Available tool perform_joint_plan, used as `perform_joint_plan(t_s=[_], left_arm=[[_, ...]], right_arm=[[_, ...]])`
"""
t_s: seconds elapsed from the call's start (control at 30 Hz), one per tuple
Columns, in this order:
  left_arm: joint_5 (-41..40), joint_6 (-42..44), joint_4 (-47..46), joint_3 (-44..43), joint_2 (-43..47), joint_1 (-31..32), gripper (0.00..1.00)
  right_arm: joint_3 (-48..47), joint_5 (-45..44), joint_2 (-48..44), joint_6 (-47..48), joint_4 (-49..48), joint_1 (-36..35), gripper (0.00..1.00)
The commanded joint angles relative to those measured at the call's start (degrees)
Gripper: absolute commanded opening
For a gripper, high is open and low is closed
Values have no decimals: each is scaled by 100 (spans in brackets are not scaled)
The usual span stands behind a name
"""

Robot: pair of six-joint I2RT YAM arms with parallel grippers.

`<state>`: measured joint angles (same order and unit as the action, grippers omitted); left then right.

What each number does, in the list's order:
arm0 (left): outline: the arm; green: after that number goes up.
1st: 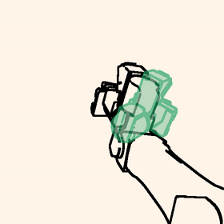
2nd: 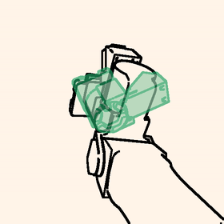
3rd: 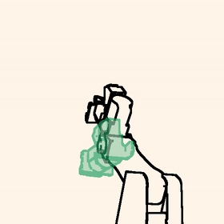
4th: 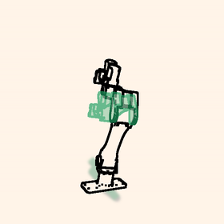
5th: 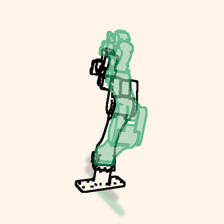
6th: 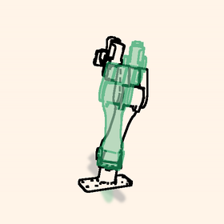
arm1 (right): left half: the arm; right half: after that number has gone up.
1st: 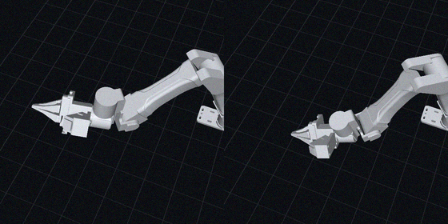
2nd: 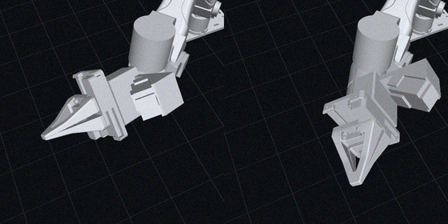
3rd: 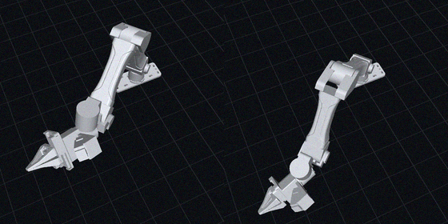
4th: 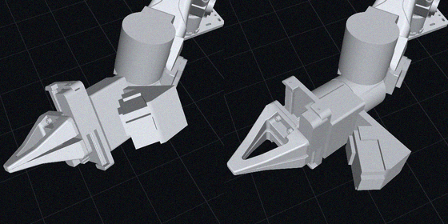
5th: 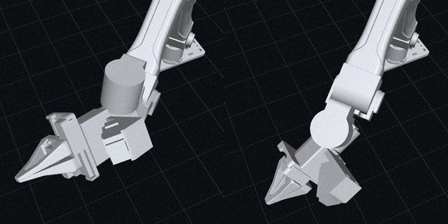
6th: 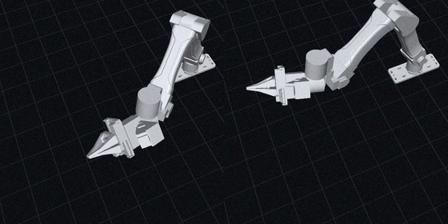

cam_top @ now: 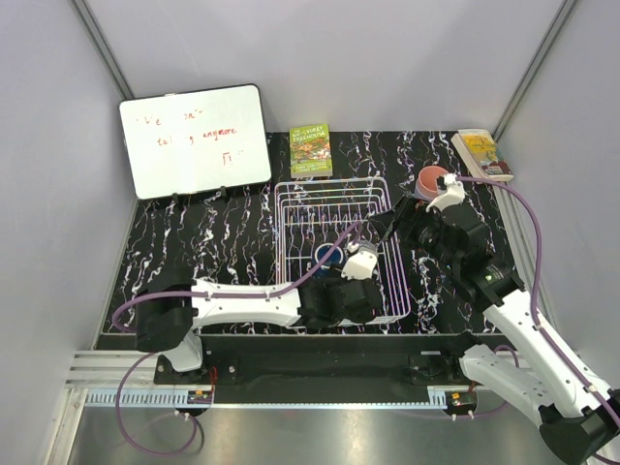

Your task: Unload the cups from the dish rack

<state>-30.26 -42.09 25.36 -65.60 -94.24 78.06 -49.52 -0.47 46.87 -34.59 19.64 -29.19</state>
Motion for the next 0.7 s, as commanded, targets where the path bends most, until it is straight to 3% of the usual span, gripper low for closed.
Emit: perform_joint_plan(t_s=[0.0, 0.03, 0.07, 0.3, 0.47, 0.67], left_arm=[[91, -54, -172, 47, 151, 16, 24], [99, -80, -155, 65, 177, 16, 2], [99, -98, -111, 74, 230, 16, 0], [-418, 7, 118, 13, 1002, 95, 0], [-1183, 648, 293, -356, 1985, 60, 0], [-1290, 1141, 23, -357, 2882, -456, 0]], right_arm=[[12, -94, -126, -13, -153, -34, 93], [4, -85, -143, -22, -145, -34, 93], [-5, -94, -143, -30, -145, -34, 92], [-163, -286, -231, 40, -48, -34, 91], [-260, -594, -284, 163, 171, -43, 91], [-111, -542, -372, 32, 154, -34, 91]])
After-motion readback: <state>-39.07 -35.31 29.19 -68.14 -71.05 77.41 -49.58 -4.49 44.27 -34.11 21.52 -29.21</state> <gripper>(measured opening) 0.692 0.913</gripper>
